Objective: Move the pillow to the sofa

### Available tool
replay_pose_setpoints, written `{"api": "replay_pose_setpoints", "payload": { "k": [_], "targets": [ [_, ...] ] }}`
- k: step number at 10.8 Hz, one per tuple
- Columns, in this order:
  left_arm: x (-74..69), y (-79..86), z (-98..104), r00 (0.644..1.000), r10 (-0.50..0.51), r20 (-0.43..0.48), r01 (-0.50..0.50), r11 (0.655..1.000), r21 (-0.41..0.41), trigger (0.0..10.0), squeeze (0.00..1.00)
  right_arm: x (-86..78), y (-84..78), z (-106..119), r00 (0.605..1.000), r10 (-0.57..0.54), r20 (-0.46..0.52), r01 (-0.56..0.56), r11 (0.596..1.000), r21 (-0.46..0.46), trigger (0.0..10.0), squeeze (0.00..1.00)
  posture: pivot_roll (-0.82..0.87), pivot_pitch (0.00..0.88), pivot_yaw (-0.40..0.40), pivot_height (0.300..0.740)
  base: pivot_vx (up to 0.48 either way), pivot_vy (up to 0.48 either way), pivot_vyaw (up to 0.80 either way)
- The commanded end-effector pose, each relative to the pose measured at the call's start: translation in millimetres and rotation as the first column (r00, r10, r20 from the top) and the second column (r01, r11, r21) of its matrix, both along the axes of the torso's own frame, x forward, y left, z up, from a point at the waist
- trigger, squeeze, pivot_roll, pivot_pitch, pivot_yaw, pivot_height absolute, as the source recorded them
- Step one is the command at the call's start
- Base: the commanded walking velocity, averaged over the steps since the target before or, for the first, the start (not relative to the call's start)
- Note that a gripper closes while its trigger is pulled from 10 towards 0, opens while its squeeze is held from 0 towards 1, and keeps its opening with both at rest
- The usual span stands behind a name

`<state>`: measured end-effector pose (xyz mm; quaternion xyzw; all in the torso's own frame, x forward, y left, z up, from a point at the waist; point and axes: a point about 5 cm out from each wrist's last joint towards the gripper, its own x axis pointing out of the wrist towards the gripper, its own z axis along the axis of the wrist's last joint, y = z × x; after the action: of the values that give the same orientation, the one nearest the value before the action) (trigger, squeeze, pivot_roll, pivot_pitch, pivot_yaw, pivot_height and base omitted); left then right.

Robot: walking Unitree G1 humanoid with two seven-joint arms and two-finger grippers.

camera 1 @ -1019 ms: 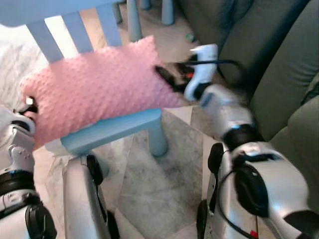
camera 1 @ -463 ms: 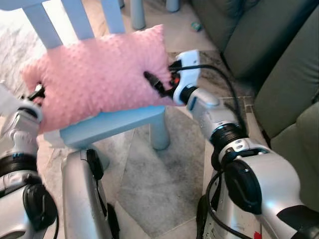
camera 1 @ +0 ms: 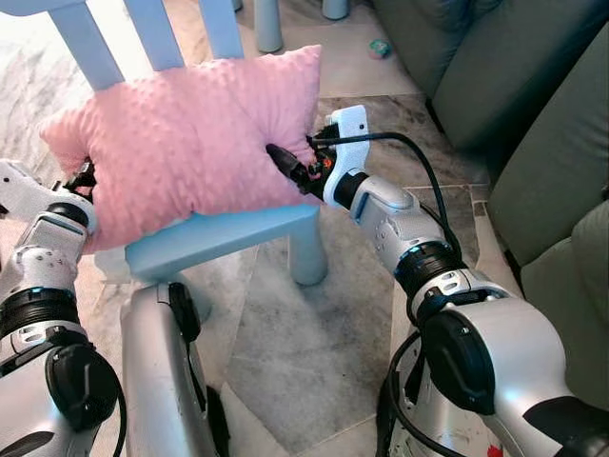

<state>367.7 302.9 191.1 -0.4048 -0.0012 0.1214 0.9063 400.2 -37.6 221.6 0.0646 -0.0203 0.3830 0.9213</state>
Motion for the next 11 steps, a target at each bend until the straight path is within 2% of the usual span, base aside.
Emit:
{"api": "replay_pose_setpoints", "payload": {
  "k": [1,5,8,9,11],
  "targets": [
    [4.8,-22.3,-15,0.992,-0.115,-0.055,0.112,0.992,-0.059,0.0,0.0,-6.5,9.9,-16,0.997,0.061,-0.041,-0.063,0.997,-0.047,0.0,0.0,-0.09,0.376,0.021,0.316,0.0,0.0,0.0],
    [-4.9,-27.8,-24,0.98,-0.19,-0.065,0.181,0.977,-0.115,0.0,0.0,-7.0,12.2,-12,0.997,0.071,-0.015,-0.071,0.997,-0.039,0.0,0.0,-0.09,0.376,0.025,0.316,0.0,0.0,0.0],
    [-17.7,-29.5,-34,0.971,-0.22,-0.093,0.209,0.971,-0.116,0.0,0.0,-7.9,12.9,-11,0.997,0.081,-0.002,-0.081,0.996,-0.032,0.0,0.0,-0.08,0.377,0.031,0.316,0.0,0.0,0.0],
    [-23.6,-35.5,-30,0.962,-0.264,-0.069,0.255,0.96,-0.117,0.0,0.0,-8.5,11.4,-13,0.995,0.095,-0.006,-0.095,0.995,-0.023,0.0,0.0,-0.08,0.372,0.033,0.316,0.0,0.0,0.0],
    [-39.7,-47.3,-27,0.918,-0.395,-0.045,0.387,0.913,-0.126,0.0,0.0,-9.8,6.6,-15,0.988,0.151,-0.015,-0.151,0.988,0.0,0.0,0.0,-0.08,0.363,0.037,0.316,0.0,0.0,0.0]
  ]
}}
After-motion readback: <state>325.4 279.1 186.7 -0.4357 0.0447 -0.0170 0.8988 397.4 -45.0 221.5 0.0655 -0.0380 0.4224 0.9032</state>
